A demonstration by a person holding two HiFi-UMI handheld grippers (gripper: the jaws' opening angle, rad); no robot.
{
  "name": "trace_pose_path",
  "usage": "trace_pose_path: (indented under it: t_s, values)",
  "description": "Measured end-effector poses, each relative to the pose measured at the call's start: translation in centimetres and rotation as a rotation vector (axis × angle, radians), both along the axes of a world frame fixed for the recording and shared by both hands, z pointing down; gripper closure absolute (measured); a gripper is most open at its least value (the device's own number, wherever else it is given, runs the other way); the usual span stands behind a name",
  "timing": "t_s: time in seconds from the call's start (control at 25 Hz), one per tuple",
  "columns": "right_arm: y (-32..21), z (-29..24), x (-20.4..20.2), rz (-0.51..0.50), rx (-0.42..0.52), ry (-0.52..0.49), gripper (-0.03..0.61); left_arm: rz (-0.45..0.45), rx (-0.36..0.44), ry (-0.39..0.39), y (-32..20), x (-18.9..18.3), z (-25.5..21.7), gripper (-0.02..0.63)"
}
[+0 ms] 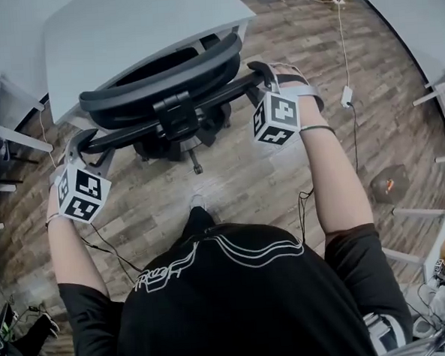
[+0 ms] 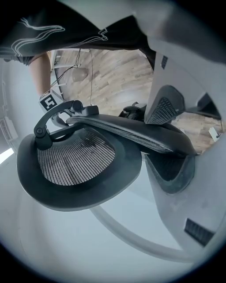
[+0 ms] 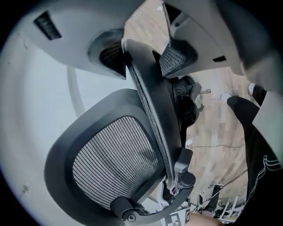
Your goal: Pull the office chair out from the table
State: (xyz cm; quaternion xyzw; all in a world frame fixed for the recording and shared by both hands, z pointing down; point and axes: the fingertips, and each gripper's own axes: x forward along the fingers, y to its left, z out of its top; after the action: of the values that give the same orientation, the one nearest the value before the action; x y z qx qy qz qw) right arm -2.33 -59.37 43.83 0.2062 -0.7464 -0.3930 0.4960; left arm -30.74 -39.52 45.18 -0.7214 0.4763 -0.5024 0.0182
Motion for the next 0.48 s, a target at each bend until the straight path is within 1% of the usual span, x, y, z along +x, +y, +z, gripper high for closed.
trace_pose_path:
  t_s: [0.16, 0.32, 0.48]
  values:
    - [1.5, -0.2, 1.5, -0.011, -0.003, 0.006, 0.325, -0.008, 0.019, -0.005, 1.9, 1.7, -0.2, 0.41]
    - [5.4, 0.2, 4.2, -0.029, 0.011, -0.009, 0.325, -0.04, 0.042, -0.018, 6.2, 4.7, 0.0, 0.403]
    - [9.6, 1.8, 6.8, -0.044, 0.041, -0.031, 0.325, -0.084, 0.058, -0.041, 10.5, 7.4, 1.8, 0.394]
